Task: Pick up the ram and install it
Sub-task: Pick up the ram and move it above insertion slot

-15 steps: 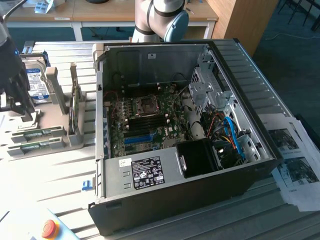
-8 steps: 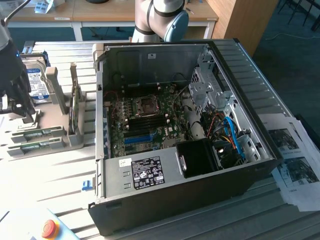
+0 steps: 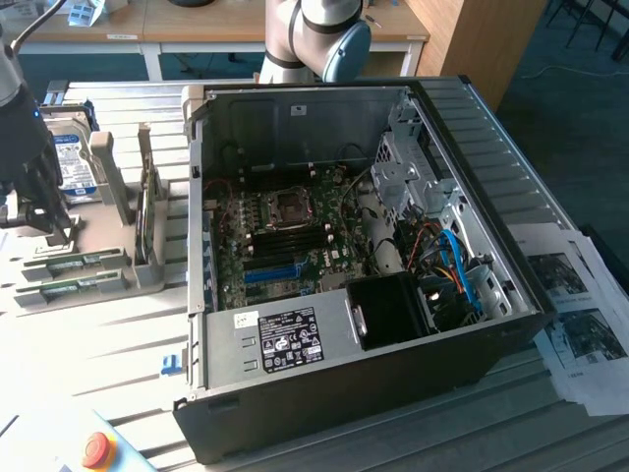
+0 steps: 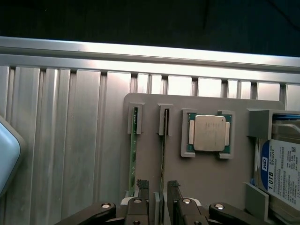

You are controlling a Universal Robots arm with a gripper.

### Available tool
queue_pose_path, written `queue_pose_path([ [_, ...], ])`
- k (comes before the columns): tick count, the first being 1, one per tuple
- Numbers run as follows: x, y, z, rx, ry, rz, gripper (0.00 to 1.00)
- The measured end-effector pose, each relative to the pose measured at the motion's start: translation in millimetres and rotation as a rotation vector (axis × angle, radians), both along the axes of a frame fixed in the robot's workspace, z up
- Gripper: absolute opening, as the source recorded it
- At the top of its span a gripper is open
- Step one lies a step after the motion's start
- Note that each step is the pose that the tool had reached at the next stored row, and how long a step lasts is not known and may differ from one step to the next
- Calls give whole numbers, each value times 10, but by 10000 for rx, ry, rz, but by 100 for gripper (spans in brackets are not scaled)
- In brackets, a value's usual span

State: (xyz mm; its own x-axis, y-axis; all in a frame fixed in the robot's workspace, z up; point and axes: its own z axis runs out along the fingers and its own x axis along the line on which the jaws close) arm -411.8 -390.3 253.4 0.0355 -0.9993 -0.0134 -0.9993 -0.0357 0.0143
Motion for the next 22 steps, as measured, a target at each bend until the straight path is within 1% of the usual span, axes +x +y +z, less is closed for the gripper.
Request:
queue_pose_path([
  [5, 0, 0, -3, 3, -5, -2, 29],
  [9, 1, -17, -2, 2, -3, 0, 29],
  [16, 4, -67, -2, 2, -4, -1, 29],
  [22, 8, -120, -2, 2, -3, 0, 29],
])
